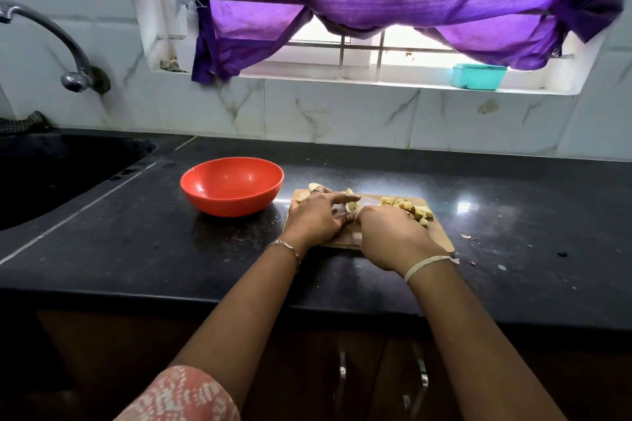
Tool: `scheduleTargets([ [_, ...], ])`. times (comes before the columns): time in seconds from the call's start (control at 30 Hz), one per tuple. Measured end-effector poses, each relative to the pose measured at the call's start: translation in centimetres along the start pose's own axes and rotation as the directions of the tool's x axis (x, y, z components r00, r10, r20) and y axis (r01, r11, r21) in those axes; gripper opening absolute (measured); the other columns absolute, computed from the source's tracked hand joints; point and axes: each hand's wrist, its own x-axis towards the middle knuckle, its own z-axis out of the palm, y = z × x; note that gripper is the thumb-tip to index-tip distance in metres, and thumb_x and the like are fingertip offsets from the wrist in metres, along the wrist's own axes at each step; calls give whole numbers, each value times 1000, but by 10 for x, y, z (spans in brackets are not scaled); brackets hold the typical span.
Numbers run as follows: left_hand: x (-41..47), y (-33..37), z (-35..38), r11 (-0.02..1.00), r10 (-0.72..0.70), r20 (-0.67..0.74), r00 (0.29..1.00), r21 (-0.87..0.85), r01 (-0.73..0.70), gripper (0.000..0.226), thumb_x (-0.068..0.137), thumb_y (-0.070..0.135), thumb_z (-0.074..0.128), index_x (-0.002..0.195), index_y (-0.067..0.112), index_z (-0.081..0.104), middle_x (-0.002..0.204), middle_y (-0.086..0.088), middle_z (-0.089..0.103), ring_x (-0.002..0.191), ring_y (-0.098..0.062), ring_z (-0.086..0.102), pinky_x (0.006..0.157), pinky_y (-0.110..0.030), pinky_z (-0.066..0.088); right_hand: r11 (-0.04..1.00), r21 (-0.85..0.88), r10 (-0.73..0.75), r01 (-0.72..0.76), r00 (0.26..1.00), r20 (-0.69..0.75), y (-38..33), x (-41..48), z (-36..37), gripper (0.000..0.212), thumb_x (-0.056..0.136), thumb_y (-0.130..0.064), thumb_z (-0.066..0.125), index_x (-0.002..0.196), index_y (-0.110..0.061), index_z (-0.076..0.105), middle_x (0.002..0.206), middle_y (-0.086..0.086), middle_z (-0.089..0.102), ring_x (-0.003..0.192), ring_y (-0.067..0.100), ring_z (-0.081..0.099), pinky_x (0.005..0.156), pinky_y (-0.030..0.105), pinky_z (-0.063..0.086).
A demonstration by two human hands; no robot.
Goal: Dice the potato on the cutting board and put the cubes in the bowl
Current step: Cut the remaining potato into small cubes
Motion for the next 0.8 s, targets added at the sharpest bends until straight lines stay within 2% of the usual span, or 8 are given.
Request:
scheduleTargets([
  [0.07,0,0,-1,1000,-1,5,1000,4,1,33,92,40,58,123,51,57,135,3,48,119,-17,50,106,-45,36,1000,-4,-4,4,1000,14,1,1,-1,34,93,-4,41,123,-11,54,110,9,59,96,25,56,76,33,46],
  [0.17,1,-1,-1,1000,0,19,1000,3,0,32,91,42,59,122,51,57,135,4,49,119,-16,51,107,-45,35,1000,-20,-18,18,1000,8,4,1,0,32,92,-3,40,118,-12,55,93,6,52,82,22,49,69,32,43],
  [0.33,4,-5,0,999,12,47,999,-39,-10,31,90,41,62,118,55,58,134,6,51,122,-12,51,108,-45,36,999,-30,-22,22,1000,-2,12,-1,7,29,89,-2,40,109,-13,57,80,1,46,79,23,50,68,33,43],
  [0.53,5,-5,1,997,39,55,998,-68,-35,31,89,39,65,114,56,60,133,8,50,115,-18,54,105,-47,37,999,-24,-34,33,999,-18,16,-2,7,28,91,-5,41,112,-14,57,76,-1,43,78,22,49,67,32,40],
  [0.67,5,-4,1,995,47,50,998,-96,-42,19,87,35,69,94,52,64,127,9,52,102,-18,56,103,-48,38,999,-22,-46,45,999,-27,18,-2,6,34,92,-8,39,118,-18,57,77,-2,43,79,22,48,66,31,39],
  [0.8,5,-3,2,996,39,28,999,-79,-37,14,86,37,68,97,46,68,125,8,55,107,-19,56,102,-48,39,998,-42,-57,56,998,-29,18,-3,5,33,93,-8,39,119,-17,57,77,-2,43,77,20,48,67,30,39],
])
